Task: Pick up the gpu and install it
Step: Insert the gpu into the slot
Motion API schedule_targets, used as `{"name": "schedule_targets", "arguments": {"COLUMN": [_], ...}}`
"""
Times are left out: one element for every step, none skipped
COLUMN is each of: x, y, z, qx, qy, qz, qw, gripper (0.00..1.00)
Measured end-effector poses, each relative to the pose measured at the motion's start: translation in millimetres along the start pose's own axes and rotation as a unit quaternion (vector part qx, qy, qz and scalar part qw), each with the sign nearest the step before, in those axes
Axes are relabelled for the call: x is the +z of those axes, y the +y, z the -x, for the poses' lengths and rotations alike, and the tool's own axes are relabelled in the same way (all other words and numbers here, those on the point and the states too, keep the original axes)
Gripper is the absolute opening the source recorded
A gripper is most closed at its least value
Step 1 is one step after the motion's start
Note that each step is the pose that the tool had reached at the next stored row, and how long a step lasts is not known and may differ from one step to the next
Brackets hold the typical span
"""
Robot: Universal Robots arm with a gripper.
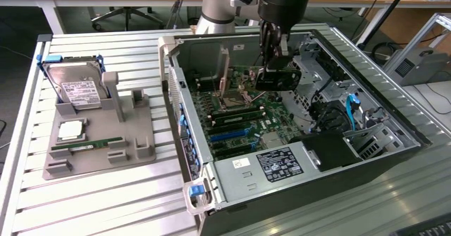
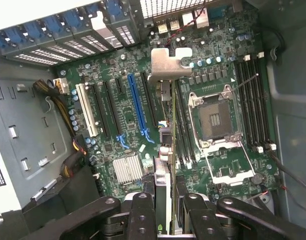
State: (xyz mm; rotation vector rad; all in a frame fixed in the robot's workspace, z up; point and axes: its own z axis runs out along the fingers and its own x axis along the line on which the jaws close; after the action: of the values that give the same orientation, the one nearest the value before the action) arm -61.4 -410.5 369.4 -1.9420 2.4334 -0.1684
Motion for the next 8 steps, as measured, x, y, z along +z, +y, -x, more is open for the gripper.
{"name": "schedule_targets", "arguments": {"x": [0.1,0.1,0.1,0.2,0.2,0.2,0.2,0.2], "y": [0.0,0.0,0.0,0.0,0.0,0.0,0.0,0.0], "z": [0.0,0.0,0.0,0.0,0.0,0.0,0.0,0.0], "qx": [-0.003,-0.005,-0.006,-0.008,-0.01,-0.011,-0.013,-0.015], "qy": [0.0,0.0,-0.0001,-0.0001,-0.0001,0.0,0.0,0.0001], "qz": [-0.0002,-0.0003,-0.0004,-0.0006,-0.0007,-0.0008,-0.0009,-0.0011], "qw": [1.0,1.0,1.0,1.0,1.0,0.9999,0.9999,0.9999], "gripper": [0.27,0.27,0.27,0.27,0.27,0.27,0.27,0.27]}}
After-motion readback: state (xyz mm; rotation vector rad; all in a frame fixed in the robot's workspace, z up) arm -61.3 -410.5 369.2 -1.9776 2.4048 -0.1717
